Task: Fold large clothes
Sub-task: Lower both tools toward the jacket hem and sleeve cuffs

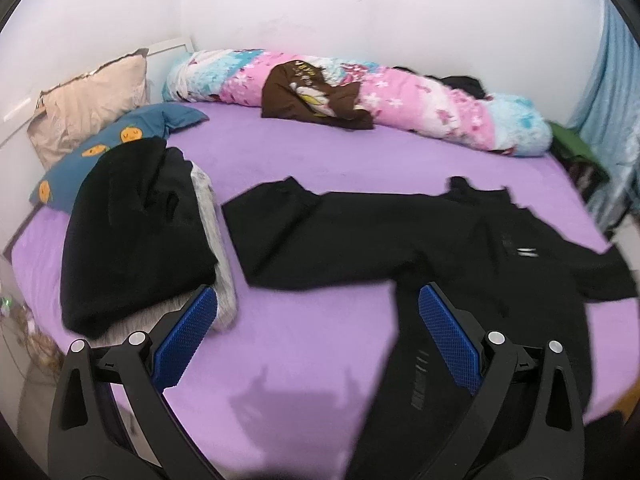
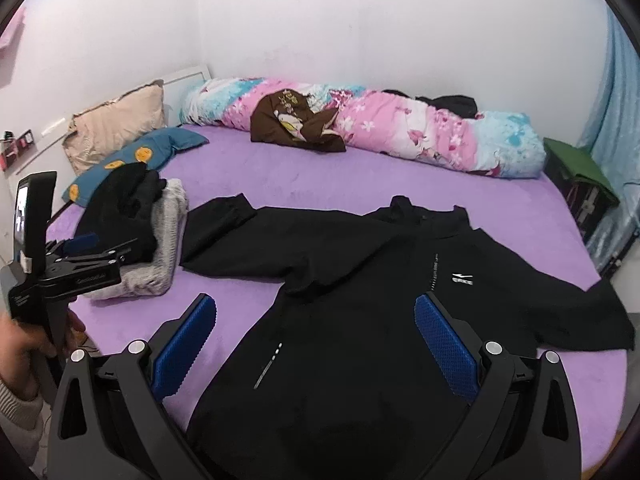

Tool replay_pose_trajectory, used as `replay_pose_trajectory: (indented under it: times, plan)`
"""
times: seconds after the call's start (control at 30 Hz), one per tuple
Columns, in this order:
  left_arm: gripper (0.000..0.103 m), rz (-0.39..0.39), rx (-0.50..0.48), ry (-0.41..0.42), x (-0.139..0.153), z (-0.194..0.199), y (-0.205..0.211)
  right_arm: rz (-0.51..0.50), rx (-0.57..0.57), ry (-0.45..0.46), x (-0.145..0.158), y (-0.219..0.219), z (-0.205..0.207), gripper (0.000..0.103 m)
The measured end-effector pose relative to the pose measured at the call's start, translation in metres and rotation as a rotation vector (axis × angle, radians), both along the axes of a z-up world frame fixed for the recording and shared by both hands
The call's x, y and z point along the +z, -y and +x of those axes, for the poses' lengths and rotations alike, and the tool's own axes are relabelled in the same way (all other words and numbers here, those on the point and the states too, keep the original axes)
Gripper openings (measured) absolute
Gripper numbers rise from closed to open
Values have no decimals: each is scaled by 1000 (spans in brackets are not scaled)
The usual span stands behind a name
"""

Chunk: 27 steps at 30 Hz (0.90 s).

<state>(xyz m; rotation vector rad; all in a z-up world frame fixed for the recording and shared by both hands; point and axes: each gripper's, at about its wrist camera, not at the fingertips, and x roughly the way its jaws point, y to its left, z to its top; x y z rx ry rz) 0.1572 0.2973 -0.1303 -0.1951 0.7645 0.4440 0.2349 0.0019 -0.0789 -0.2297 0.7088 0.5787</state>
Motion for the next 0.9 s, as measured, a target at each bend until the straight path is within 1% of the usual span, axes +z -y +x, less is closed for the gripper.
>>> replay_pose_trajectory:
  times: [0.03,0.07,0.13,0.17,0.27,0.33,0.57,0.67,0.77,0.83,0.9]
  plan:
    - [97,16,10,-18,-13,14,-11,-9,0,4,-6,-6,8,98]
    - [97,13,14,-31,-23,24,-21,-27,-3,2,-16,-16,20,98]
    - [97,-18,12,-47,-45,47,-42,-50,-7,-20,-35,-31,40,98]
    - [97,-22,11,-53,-53,56,-49,-54,-7,-32,-42,-36,48,98]
    - [97,-27,-20,-71,-79,87,-70,-74,-12,-56,-69,-52,75,98]
    - [97,-18,-33,-102,-99,107,-80,-87,-17,-65,-86,-62,89,98]
    - [97,-6,-44,-151,-152,151,-104,-129,-17,-112,-154,-107,139,98]
    - [97,-13,-56,-171,-174,165,-115,-155,-23,-107,-179,-127,158,98]
    - [97,-6,-59,-184,-188,177,-122,-144,-29,-154,-201,-141,176,98]
    - [97,-17,-56,-177,-195,184,-128,-120,-27,-192,-215,-146,187,98]
    - [97,-35,-48,-187,-205,192,-137,-137,-42,-182,-228,-155,197,98]
